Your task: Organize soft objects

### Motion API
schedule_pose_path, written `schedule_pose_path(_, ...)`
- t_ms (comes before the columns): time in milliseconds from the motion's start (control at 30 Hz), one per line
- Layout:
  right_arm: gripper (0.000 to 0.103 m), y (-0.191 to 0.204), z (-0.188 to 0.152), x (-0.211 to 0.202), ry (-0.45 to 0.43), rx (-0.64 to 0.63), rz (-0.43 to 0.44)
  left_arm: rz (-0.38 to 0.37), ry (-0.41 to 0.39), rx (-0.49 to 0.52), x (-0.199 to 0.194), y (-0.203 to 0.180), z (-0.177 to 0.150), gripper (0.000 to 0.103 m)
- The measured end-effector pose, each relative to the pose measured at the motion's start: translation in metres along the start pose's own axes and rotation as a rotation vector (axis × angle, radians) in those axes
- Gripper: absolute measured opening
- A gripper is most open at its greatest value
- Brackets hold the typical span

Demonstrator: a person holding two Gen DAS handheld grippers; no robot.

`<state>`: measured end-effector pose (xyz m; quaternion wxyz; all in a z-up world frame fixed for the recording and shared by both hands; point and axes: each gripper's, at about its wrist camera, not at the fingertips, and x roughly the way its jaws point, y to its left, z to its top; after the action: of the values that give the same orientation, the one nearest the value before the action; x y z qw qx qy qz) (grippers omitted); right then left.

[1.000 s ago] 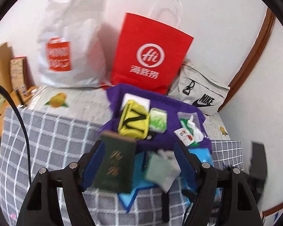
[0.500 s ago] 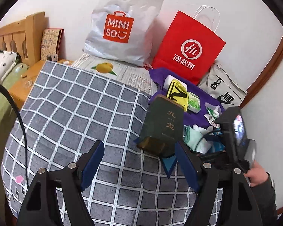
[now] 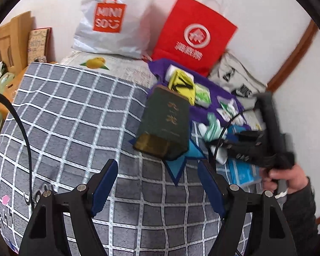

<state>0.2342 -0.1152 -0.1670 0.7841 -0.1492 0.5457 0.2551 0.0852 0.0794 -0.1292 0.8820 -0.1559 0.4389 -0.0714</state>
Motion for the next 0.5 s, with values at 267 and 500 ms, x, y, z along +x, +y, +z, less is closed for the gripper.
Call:
schedule_pose_path(267, 0.021, 0.005, -0.033, -0.077, -0.187, 0.098, 0.085, 0.001, 0.090, 0.157, 0.025, -0.051, -0.014, 0.076)
schedule_pose_path(500, 0.021, -0.011, -0.071, -0.126, -0.313, 0.195, 0.081, -0.001, 0.155, 0.270, 0.048, -0.092, -0.026, 0.076)
